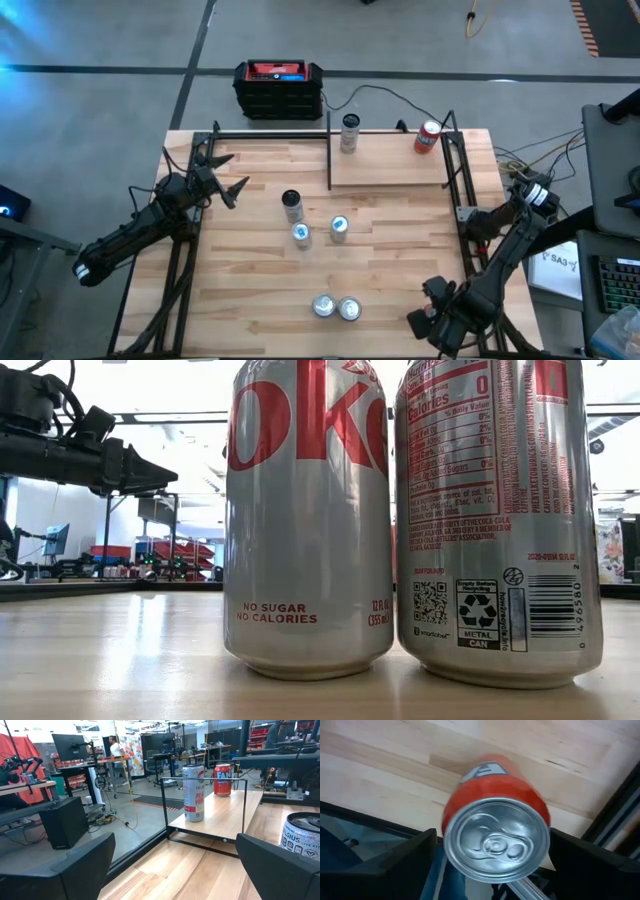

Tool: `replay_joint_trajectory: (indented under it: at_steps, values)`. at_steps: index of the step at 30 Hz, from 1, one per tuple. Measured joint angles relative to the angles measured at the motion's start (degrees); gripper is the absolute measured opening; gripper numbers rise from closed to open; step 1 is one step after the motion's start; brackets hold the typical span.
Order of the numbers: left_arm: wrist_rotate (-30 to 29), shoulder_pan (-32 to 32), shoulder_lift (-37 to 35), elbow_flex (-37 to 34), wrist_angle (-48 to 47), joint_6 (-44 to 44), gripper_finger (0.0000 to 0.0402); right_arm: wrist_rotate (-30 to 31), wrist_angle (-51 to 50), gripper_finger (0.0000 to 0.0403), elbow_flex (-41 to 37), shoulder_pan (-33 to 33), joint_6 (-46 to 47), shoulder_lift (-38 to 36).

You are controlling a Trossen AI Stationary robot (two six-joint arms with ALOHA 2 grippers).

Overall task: Place canned beverage on shelf
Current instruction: Put the red soda can on the shelf aligned with the other red soda can

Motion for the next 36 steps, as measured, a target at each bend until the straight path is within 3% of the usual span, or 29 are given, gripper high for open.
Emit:
replay_joint_trajectory:
  at_steps: [13, 19, 36]
  values:
    - [0.02, -0.01, 0.0, 0.0, 0.02, 0.01, 0.0398, 4.52, -0.39, 0.029, 0.0, 0.36, -1.42, 0.02]
    - [0.01, 0.0, 0.0, 0.0, 0.01, 0.0, 0.0398, 5.48, -0.39, 0.0283, -0.04, 0.36, -3.49, 0.02]
    - [0.0, 0.01, -0.01, 0.0, 0.02, -0.01, 0.0398, 5.85, 0.47, 0.0288, -0.07, 0.16, -39.03, 0.0]
